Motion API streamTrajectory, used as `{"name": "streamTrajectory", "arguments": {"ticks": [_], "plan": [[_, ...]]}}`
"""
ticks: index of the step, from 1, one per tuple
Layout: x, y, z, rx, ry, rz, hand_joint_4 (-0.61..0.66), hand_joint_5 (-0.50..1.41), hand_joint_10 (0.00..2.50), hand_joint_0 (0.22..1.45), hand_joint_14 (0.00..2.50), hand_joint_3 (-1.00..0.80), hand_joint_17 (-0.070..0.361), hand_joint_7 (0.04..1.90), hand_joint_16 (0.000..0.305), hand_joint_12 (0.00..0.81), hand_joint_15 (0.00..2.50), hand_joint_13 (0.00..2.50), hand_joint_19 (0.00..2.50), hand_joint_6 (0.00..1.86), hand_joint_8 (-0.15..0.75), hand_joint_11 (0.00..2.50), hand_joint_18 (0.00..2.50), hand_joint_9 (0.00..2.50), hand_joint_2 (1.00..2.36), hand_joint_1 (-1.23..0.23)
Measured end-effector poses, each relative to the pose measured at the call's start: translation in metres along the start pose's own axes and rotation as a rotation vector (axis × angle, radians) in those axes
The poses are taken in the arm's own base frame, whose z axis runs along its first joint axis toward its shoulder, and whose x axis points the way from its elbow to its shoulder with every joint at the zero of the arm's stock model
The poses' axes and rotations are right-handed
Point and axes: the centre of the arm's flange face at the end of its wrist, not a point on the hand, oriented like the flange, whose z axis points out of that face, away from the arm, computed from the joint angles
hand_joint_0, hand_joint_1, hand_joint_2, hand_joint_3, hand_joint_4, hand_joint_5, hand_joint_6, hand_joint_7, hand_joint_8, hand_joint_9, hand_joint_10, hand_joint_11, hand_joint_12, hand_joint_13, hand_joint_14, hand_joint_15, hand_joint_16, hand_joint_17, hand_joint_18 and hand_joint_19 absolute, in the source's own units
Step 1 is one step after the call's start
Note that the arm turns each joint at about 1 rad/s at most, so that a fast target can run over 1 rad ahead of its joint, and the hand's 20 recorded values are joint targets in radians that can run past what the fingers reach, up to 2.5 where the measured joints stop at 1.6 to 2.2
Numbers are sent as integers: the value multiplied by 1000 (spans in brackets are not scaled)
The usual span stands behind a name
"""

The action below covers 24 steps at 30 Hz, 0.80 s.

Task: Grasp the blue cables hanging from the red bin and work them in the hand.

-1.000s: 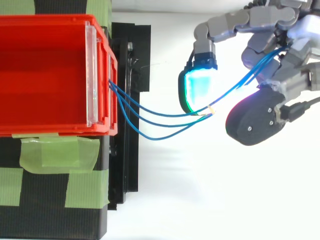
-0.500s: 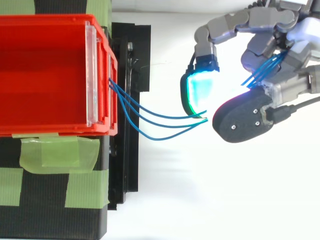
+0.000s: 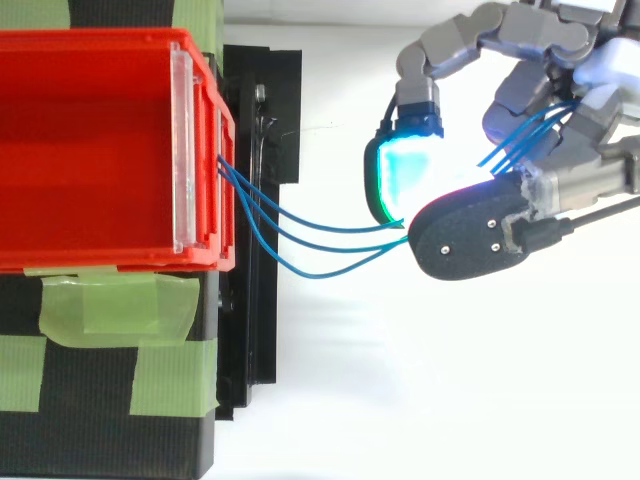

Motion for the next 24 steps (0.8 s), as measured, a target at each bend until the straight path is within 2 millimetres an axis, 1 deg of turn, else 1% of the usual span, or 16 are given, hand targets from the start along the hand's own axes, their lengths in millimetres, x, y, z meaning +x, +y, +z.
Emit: {"name": "streamTrajectory", "arguments": {"ticks": [24], "plan": [[0, -2, -2, 21, 3, 23, 172, 160, 2500, 878, 2500, 13, 160, 1251, 213, 723, 2087, 2079, 736, 1118, 577, 2500, 2500, 1926, 1027, -675]]}}
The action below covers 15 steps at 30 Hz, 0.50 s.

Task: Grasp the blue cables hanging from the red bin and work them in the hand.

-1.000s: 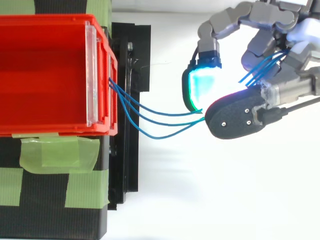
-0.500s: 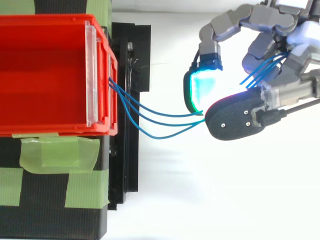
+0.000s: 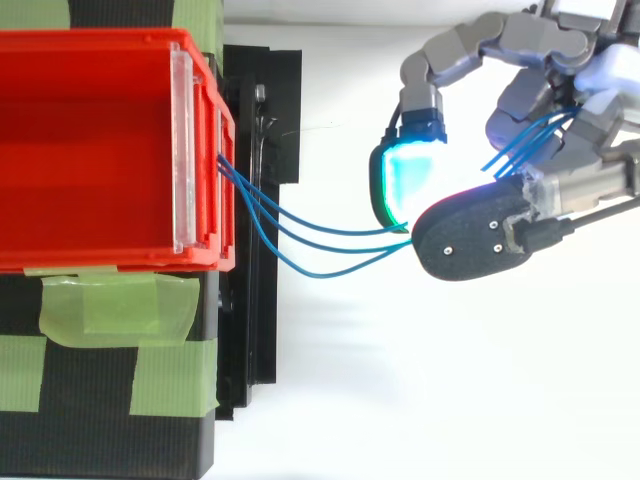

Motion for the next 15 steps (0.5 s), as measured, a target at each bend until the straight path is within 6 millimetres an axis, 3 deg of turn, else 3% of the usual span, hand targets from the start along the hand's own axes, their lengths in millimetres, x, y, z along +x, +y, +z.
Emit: {"name": "streamTrajectory", "arguments": {"ticks": [15], "plan": [[0, 0, 0, 1, 1, -7, 175, 151, 2500, 880, 2500, -2, 160, 1264, 213, 723, 2087, 2079, 736, 1117, 577, 2500, 2500, 1926, 1028, -672]]}}
